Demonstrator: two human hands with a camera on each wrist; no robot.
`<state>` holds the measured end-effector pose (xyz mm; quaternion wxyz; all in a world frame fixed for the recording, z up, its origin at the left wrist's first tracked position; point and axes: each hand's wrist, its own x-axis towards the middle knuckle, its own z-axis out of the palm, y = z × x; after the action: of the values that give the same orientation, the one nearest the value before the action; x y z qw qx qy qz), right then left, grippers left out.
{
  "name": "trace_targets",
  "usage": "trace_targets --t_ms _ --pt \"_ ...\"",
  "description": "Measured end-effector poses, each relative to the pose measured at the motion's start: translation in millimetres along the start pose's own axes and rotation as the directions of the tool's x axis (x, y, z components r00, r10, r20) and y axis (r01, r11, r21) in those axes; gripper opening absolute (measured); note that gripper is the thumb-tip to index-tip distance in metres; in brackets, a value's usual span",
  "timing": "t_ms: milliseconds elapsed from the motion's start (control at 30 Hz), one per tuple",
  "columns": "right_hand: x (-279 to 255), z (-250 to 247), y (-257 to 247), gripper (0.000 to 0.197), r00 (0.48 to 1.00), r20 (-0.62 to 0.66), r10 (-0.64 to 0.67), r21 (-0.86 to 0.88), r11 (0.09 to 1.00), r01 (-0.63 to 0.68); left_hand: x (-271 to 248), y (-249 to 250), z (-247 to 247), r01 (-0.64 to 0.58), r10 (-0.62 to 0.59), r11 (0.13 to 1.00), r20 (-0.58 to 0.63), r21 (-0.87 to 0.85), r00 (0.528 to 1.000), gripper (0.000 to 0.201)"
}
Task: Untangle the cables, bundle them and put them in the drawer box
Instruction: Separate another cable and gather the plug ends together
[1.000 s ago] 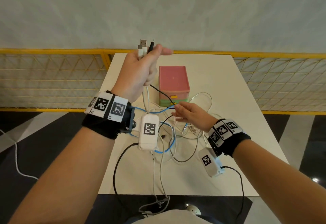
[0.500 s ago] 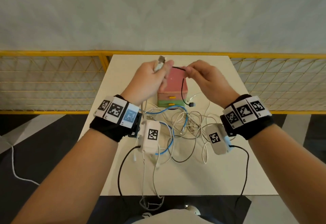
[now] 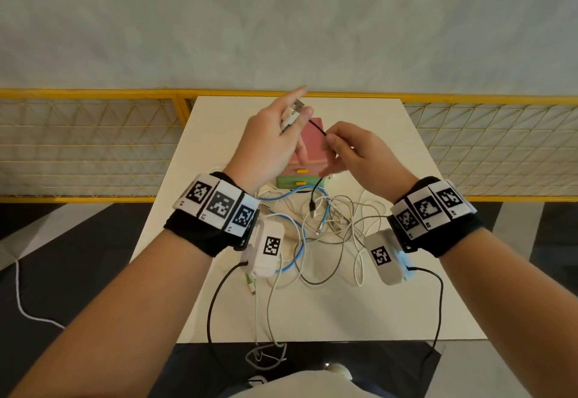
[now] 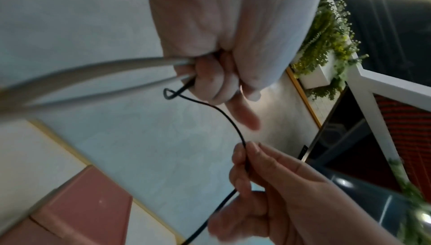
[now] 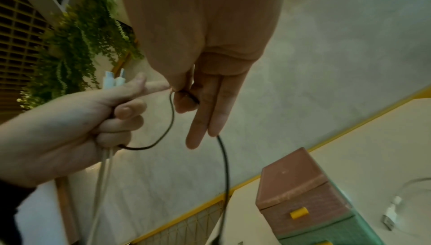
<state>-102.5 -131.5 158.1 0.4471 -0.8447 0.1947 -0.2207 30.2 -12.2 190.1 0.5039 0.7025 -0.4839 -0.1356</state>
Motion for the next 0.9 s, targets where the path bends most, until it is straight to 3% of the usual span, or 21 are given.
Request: trace_targets --t_ms 67,100,167,200,233,267,333,367,400,467,533,667,800,900 --pt "-12 1 -14 0.021 0.986 0.152 0.072 -0.039 0.997 -0.066 -2 4 -3 0.021 -0.024 0.998 -0.054 -0.060 0.998 0.028" --pt "-19 1 -20 0.023 0.949 0.289 0.124 -0.114 0.989 -0.094 -3 6 -7 0.040 -0.045 0.994 -0.050 -0.100 0.998 0.025" --pt "-33 0 -29 0.031 0.792 0.544 0.279 -0.324 0.940 -0.109 -7 11 -13 0.087 -0.086 0.980 0.009 -0.177 0.996 0.037" --pt "-38 -1 -34 0.039 0.722 0.588 0.364 -0.427 0.898 -0.104 -10 14 -15 0.106 -0.096 0.971 0.053 -0.215 0.994 0.044" --pt "-41 -2 -39 0.048 0.703 0.573 0.421 -0.513 0.854 -0.093 -13 17 -17 0.120 -0.098 0.960 0.100 -0.252 0.990 0.047" --pt "-43 -3 -43 0.056 0.739 0.515 0.434 -0.583 0.809 -0.069 -17 20 -17 0.129 -0.091 0.950 0.143 -0.284 0.986 0.048" --pt "-42 -7 -45 0.059 0.892 0.331 0.308 -0.703 0.711 0.015 -24 25 -16 0.133 -0.072 0.932 0.188 -0.338 0.979 0.049" --pt "-42 -8 -46 0.054 0.952 0.247 0.182 -0.707 0.705 0.049 -27 27 -14 0.129 -0.064 0.926 0.188 -0.356 0.980 0.050" --pt "-43 -7 -49 0.046 0.978 0.194 0.071 -0.638 0.767 0.071 -29 29 -11 0.118 -0.056 0.925 0.176 -0.361 0.983 0.050" --pt "-46 1 -54 0.034 0.973 0.224 -0.058 -0.303 0.944 0.126 -34 32 -6 0.090 -0.036 0.935 0.162 -0.343 0.986 0.051" --pt "-51 15 -58 0.033 0.952 0.277 -0.126 -0.054 0.988 0.146 -39 35 -1 0.060 -0.008 0.952 0.171 -0.301 0.985 0.050" --pt "-63 41 -64 0.024 0.972 0.221 -0.078 0.322 0.947 0.003 -48 45 -3 0.042 0.000 0.968 0.168 -0.247 0.986 0.047" --pt "-74 50 -73 0.029 0.983 0.181 -0.012 0.443 0.894 -0.071 -51 46 -10 0.094 -0.052 0.927 0.126 -0.363 0.991 0.035" --pt "-79 50 -75 0.028 0.986 0.165 -0.005 0.505 0.860 -0.080 -56 45 -14 0.165 -0.064 0.811 0.196 -0.561 0.979 0.016"
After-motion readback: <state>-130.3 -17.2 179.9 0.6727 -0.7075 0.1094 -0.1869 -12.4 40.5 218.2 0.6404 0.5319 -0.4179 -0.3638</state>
